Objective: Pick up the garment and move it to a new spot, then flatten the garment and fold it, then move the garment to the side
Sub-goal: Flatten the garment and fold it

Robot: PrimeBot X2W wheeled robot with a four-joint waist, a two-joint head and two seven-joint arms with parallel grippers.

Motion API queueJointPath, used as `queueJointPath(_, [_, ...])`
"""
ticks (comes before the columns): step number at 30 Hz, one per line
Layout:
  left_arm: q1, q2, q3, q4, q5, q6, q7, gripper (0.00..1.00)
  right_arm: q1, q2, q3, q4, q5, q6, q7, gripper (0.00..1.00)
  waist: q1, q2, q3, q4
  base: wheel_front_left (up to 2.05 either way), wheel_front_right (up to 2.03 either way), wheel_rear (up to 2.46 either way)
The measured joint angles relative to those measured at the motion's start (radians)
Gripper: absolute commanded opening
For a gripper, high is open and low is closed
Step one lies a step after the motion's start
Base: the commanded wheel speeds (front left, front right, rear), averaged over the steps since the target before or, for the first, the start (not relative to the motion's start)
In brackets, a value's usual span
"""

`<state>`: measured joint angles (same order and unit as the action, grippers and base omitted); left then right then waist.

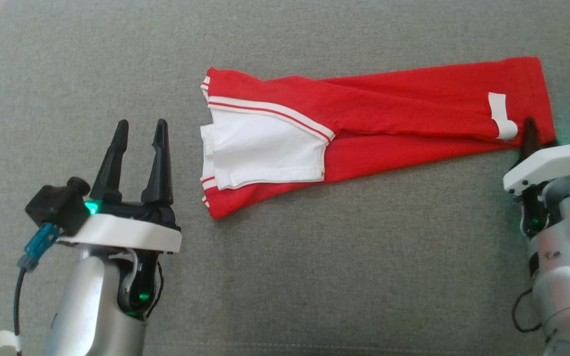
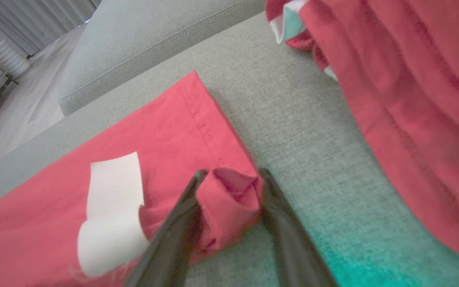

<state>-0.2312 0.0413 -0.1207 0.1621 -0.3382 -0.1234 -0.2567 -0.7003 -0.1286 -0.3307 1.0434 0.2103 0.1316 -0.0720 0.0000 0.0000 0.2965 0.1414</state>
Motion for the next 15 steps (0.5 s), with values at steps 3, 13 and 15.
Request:
queueJointPath(3, [-0.005,-0.001,0.001,0.001,0.0,0.0,0.0,1.0,-0.005,-0.002,0.005,0.02,0.001,0.0,-0.016,0.0,0.0,0.0,-0.009,-0.006,0.0,0.0,0.0])
queueJointPath(13, [0.004,-0.001,0.003,0.006,-0.011,0.0,0.0,1.0,-0.004,-0.091,-0.041,0.039,0.01,0.0,-0.079,0.0,0.0,0.0,-0.065,-0.029,0.0,0.0,0.0])
queueJointPath(15, [0.008,-0.001,0.003,0.007,-0.017,0.0,0.0,1.0,-0.003,-0.103,-0.047,0.032,0.01,0.0,-0.088,0.0,0.0,0.0,-0.079,-0.034,0.0,0.0,0.0])
